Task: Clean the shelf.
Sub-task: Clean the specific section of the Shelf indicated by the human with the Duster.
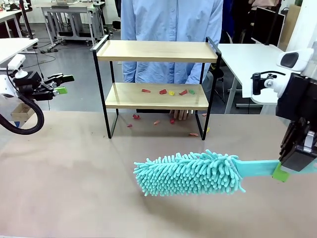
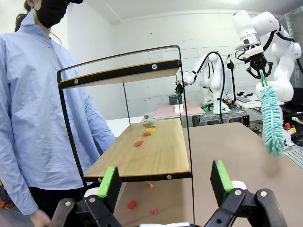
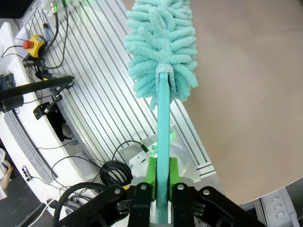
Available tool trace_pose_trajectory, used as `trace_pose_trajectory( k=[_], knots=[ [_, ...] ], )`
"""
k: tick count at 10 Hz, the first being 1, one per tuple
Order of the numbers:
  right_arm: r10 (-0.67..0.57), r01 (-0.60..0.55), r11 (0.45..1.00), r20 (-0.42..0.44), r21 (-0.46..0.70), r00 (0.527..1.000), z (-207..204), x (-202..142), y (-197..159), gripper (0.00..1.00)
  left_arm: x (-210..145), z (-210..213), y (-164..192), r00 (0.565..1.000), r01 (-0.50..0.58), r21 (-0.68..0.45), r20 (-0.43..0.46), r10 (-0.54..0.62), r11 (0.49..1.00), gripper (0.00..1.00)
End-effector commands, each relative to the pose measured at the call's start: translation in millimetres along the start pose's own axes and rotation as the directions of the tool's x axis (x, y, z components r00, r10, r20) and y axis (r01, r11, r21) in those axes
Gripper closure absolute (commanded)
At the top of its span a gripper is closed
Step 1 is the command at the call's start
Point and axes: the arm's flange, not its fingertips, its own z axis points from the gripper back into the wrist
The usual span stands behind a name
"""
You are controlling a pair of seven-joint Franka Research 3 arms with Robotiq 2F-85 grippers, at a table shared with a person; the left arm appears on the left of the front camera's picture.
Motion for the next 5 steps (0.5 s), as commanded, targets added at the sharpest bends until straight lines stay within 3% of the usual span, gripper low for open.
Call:
trace_pose_trajectory(
  k=[1,5],
  knots=[
    [-0.003,0.003,1.0,0.009,0.006,1.0,5.8,2.8,0.6,0.87,3.5,0.1,-1.4,1.0,0.004,-0.004,-0.003,-0.004,1.0,0.0],
    [-0.003,0.003,1.0,0.009,0.006,1.0,5.8,2.8,0.6,0.87,3.5,0.1,-1.4,1.0,0.004,-0.004,-0.003,-0.004,1.0,0.0]
  ],
)
